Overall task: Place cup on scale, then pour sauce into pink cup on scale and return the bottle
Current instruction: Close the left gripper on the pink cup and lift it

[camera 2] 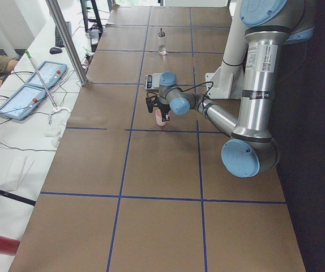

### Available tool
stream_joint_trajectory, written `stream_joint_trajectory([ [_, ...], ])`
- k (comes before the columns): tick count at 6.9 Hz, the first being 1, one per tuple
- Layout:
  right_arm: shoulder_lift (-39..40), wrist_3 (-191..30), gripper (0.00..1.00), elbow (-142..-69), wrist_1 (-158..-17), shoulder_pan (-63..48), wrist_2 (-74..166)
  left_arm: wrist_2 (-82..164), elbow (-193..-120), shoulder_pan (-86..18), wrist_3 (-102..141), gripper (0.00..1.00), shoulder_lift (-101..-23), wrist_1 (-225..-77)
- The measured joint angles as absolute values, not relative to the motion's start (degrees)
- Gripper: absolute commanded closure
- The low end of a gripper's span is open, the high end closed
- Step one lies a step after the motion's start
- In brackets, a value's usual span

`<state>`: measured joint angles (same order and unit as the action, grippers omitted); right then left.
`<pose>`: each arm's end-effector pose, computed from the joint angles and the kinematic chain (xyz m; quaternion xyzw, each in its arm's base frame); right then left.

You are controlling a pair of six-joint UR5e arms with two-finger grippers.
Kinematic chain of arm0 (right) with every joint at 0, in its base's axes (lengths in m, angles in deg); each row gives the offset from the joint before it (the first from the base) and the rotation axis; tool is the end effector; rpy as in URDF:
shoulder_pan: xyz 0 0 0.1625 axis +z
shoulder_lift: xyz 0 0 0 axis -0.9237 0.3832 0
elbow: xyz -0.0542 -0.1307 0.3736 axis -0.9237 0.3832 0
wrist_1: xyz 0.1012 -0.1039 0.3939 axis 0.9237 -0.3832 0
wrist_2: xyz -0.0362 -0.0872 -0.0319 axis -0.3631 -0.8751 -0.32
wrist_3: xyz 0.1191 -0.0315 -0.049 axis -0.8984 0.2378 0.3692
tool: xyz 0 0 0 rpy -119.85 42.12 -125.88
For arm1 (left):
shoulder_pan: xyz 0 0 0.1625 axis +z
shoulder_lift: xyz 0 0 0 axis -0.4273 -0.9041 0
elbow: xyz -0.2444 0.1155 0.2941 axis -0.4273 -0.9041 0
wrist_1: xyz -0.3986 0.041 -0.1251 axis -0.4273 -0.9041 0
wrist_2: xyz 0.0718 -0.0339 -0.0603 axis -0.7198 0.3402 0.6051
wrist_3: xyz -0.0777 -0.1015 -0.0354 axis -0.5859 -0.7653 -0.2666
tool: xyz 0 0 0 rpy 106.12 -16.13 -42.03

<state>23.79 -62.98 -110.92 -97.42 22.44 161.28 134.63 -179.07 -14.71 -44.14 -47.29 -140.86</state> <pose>0.0335 -0.4865 0.5967 0.0697 -0.4079 -0.0383 0.9096 0.3637 -0.4058 0.3894 -0.0204 0.4198 -0.1429 0.8961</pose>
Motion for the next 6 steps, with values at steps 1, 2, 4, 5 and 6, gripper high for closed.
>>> stream_joint_trajectory([
  [1, 23.8, -63.0, 0.00, -110.9, -97.5, 22.4, 161.3, 135.8, -182.3, -14.9, -44.0, 1.00, -48.7, -135.9],
  [2, 23.6, -63.0, 0.00, -111.0, -97.5, 22.4, 161.2, 136.5, -184.4, -15.1, -43.9, 1.00, -52.9, -129.0],
  [4, 23.7, -63.0, 0.00, -112.9, -97.4, 22.4, 160.9, 137.4, -185.3, -15.2, -45.3, 1.00, -64.7, -116.0],
  [5, 23.9, -63.0, 0.00, -114.2, -97.5, 22.4, 159.6, 138.4, -184.8, -15.0, -49.2, 1.00, -68.7, -113.8],
  [6, 24.2, -63.0, 0.00, -114.9, -97.5, 22.3, 157.8, 139.0, -182.8, -14.3, -55.4, 1.00, -73.0, -113.3],
])
